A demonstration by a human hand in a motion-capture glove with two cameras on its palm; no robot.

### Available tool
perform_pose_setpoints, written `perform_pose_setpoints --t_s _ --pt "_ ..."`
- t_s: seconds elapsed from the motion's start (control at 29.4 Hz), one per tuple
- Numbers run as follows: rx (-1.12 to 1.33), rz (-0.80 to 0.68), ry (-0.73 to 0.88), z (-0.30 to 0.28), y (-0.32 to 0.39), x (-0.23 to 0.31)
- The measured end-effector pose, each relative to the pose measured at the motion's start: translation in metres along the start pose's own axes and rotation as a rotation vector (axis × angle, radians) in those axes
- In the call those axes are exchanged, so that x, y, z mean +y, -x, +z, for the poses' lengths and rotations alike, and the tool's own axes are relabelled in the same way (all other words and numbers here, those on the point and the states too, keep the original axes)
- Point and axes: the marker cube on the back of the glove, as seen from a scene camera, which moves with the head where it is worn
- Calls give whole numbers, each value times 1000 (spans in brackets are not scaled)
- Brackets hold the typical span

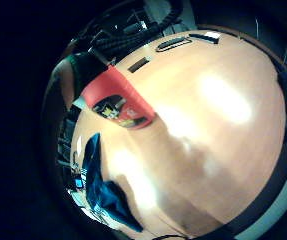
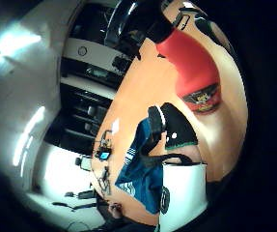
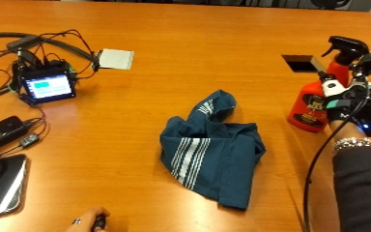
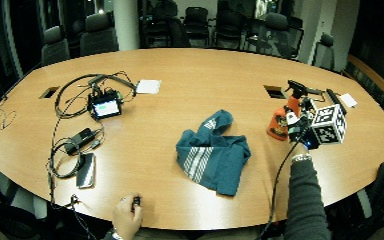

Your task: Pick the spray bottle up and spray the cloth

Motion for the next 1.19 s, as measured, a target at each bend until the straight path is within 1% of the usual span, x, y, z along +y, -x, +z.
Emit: perform_pose_setpoints --t_s 0.14,0.27,0.34,0.44,0.61,0.78,0.88,0.99,1.12,1.19 --pt "-159 84 45 25 6 -16" --pt "-226 114 -21 49 19 -28" --pt "-229 84 -58 62 36 -31" --pt "-264 24 -64 78 63 -31" --pt "-343 -20 -88 84 78 -31" --pt "-382 -52 -181 76 68 -29" --pt "-396 -57 -206 76 49 -36" --pt "-423 -131 -262 85 28 -49" --pt "-414 -197 -381 69 26 -36" --pt "-414 -217 -412 62 29 -31"
